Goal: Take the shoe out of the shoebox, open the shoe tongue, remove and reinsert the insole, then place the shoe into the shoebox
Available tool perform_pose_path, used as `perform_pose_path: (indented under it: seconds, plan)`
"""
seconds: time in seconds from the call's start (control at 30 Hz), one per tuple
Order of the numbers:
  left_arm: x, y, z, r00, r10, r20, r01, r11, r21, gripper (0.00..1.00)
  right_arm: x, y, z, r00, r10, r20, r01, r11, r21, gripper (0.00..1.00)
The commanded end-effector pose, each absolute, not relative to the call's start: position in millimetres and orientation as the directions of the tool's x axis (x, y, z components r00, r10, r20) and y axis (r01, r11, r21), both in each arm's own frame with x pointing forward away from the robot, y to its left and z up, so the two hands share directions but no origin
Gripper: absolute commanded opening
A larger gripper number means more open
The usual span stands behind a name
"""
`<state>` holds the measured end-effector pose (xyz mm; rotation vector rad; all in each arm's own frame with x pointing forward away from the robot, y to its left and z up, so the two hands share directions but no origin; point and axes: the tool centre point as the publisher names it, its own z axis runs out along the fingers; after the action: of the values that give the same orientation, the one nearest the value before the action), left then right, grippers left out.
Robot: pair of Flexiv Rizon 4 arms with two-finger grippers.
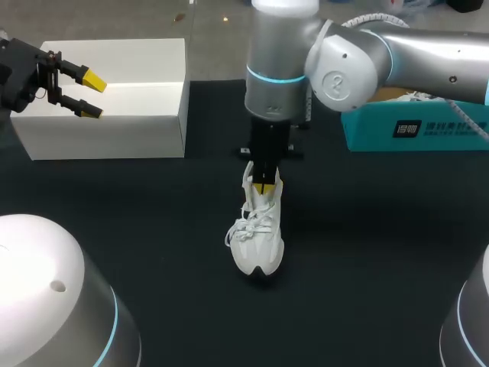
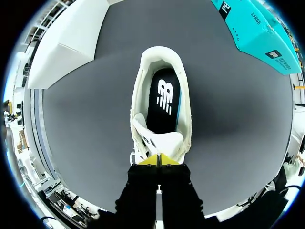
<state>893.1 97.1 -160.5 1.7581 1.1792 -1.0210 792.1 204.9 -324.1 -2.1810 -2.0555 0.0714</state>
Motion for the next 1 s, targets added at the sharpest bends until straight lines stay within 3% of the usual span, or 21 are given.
perform_pose_path:
  seconds: [0.03, 0.47, 0.8, 1.0]
  plan:
    - [893, 98, -160, 0.251, 0.333, -0.909, 0.948, -0.275, 0.161, 1.0, 802, 209, -336, 0.073, 0.997, 0.028, 0.987, -0.068, -0.148, 0.0]
    - [893, 98, -160, 0.251, 0.333, -0.909, 0.948, -0.275, 0.161, 1.0, 801, 210, -328, 0.061, 0.997, 0.044, 0.99, -0.055, -0.131, 0.0]
    - [893, 98, -160, 0.251, 0.333, -0.909, 0.948, -0.275, 0.161, 1.0, 806, 210, -357, 0.038, 0.999, 0.01, 0.987, -0.036, -0.16, 0.0]
    - [893, 98, -160, 0.251, 0.333, -0.909, 0.948, -0.275, 0.161, 1.0, 806, 208, -332, 0.03, 0.999, 0.023, 0.995, -0.027, -0.097, 0.0]
